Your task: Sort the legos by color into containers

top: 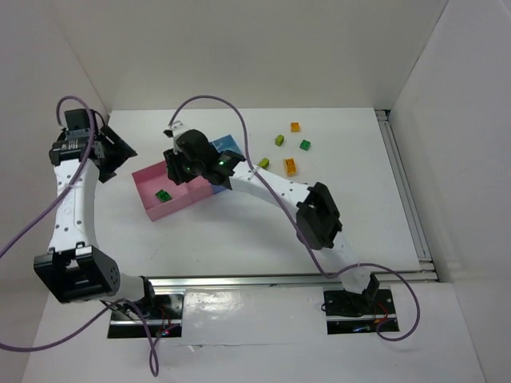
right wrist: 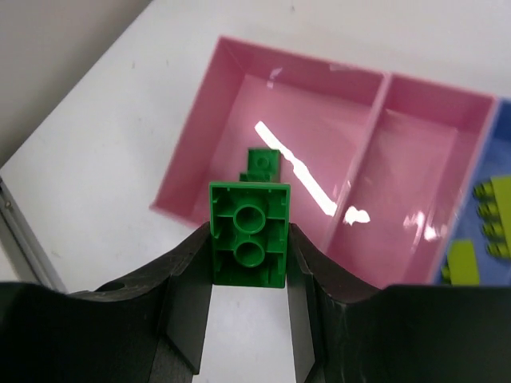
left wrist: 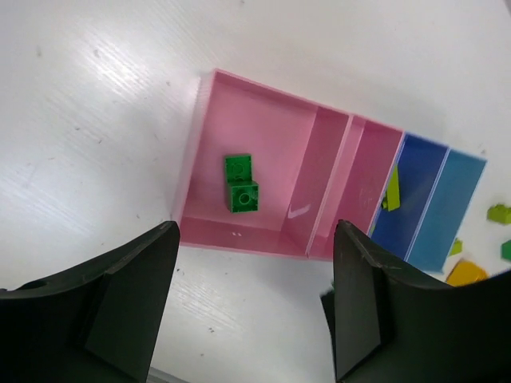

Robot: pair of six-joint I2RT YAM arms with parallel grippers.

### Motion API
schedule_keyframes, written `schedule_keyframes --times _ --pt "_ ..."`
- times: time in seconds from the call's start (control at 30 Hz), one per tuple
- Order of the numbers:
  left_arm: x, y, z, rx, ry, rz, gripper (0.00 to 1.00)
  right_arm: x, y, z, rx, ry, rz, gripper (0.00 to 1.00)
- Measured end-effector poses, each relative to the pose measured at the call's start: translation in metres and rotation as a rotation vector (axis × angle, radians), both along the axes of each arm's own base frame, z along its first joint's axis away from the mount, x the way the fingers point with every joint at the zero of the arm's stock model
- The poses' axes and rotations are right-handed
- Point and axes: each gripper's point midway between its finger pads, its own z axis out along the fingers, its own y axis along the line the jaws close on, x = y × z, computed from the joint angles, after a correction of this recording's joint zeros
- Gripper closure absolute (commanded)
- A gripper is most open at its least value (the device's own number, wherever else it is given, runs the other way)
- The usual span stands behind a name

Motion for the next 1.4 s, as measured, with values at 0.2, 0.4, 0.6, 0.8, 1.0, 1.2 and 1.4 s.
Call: schedule_keyframes --times 0.2,0.4,0.6,0.8,1.0,1.2,1.4 --pt "-0.034 0.013 0.027 -0.003 -0.086 0.155 0.20 0.025 0.047 -0.031 0.033 -0.023 0.039 0.53" --pt "-0.037 0.014 0.031 -0.012 -0.105 0.181 0.20 0.032 0.052 -0.052 0.031 -0.001 0.046 0.23" --pt "-0.030 0.003 0.028 -0.041 -0.110 0.108 0.20 0.048 0.003 -0.040 -0.004 -0.002 -0.073 0.38" --pt "-0.011 -0.034 0.019 -0.006 -0.086 -0.080 0.22 0.077 -0.150 -0.010 -0.048 0.025 -0.425 0.31" --pt "0.022 -0.111 -0.016 0.051 0.021 -0.348 0.22 0.097 -0.317 -0.033 -0.094 0.146 -0.798 0.23" --pt "0.023 -0.163 -0.051 0.071 0.129 -0.505 0.22 0.076 -0.369 -0.103 -0.262 0.309 -0.857 0.13" --pt "0.032 -0.153 -0.040 0.098 0.100 -0.472 0.22 0.098 -0.356 -0.125 -0.328 0.308 -0.810 0.13"
